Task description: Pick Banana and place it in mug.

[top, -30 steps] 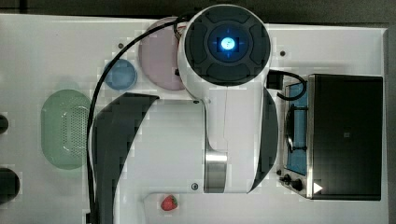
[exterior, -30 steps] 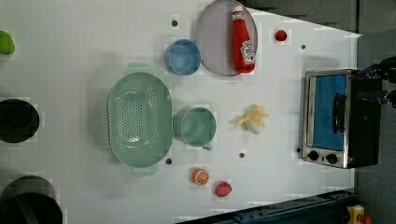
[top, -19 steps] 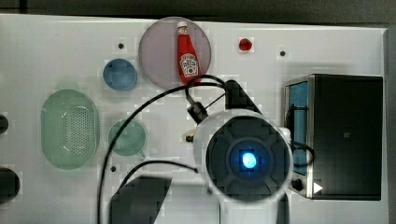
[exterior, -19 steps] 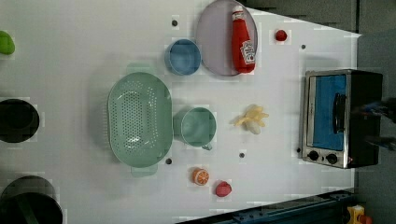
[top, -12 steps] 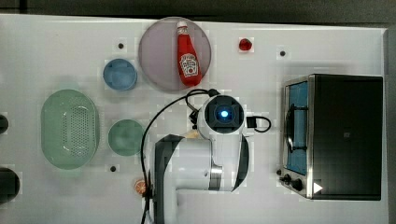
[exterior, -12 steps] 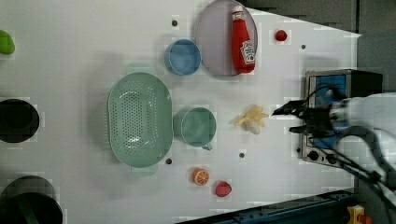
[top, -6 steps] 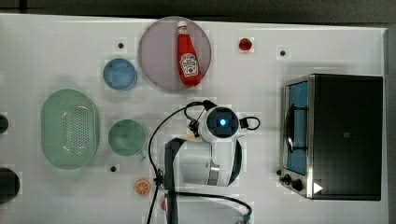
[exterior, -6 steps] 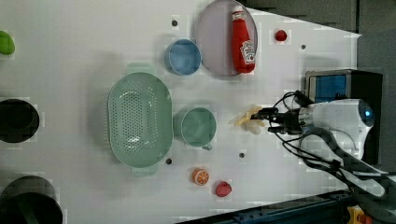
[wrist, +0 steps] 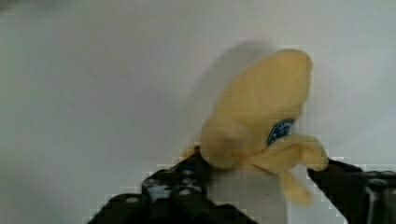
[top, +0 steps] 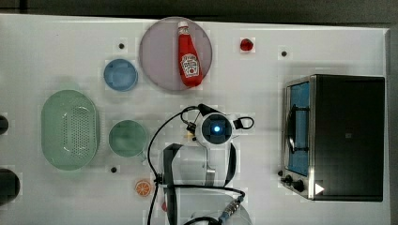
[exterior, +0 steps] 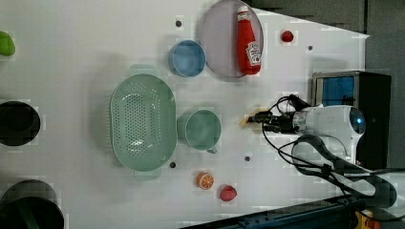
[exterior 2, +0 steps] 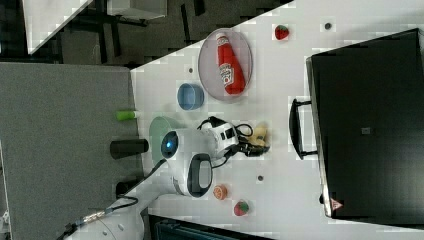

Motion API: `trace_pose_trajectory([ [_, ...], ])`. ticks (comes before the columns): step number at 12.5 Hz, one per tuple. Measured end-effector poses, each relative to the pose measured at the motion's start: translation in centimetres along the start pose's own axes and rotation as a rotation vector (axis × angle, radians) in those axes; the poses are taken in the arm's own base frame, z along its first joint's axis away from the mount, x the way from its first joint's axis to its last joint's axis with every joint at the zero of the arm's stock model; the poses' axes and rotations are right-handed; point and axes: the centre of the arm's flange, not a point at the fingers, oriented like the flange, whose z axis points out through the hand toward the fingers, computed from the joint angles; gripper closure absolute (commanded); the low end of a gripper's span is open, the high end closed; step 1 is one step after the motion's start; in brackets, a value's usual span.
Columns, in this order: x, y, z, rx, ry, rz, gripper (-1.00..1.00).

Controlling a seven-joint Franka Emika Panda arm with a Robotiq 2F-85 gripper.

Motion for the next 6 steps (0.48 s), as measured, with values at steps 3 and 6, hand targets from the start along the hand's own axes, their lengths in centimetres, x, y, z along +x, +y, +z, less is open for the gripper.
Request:
trace_pose_trajectory([
  [3, -0.6, -0.6, 0.1, 0.003, -0.001, -0.007, 0.42],
  [6, -1.0, 0.0, -1.0, -0.003, -0.007, 0.003, 0.42],
])
